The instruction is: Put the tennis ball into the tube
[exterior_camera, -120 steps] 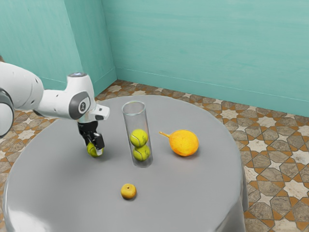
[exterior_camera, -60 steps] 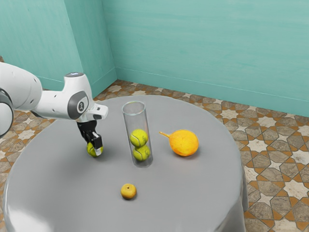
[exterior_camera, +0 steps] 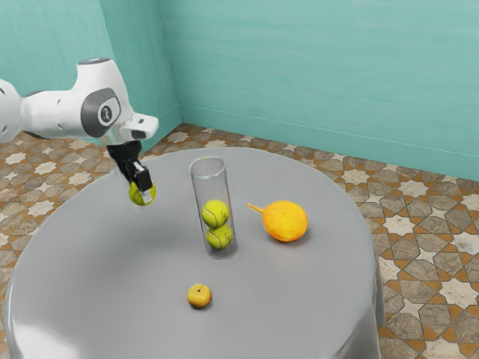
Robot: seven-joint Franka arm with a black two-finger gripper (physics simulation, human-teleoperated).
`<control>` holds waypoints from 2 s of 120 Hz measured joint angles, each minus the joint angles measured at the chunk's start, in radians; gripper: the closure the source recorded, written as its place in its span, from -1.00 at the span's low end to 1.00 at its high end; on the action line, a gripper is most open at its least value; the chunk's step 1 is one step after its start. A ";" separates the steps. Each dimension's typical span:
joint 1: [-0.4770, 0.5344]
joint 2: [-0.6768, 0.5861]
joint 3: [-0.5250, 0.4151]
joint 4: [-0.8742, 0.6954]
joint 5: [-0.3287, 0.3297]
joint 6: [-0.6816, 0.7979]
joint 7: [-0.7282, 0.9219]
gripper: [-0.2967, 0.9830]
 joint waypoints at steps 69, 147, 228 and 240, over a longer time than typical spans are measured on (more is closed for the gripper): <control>-0.081 -0.143 -0.058 0.109 -0.015 -0.164 0.015 -0.01; -0.126 -0.057 -0.101 0.236 -0.074 -0.198 0.025 -0.01; -0.141 0.019 -0.100 0.302 -0.108 -0.201 0.032 -0.35; -0.141 0.015 -0.100 0.300 -0.109 -0.202 0.033 -0.42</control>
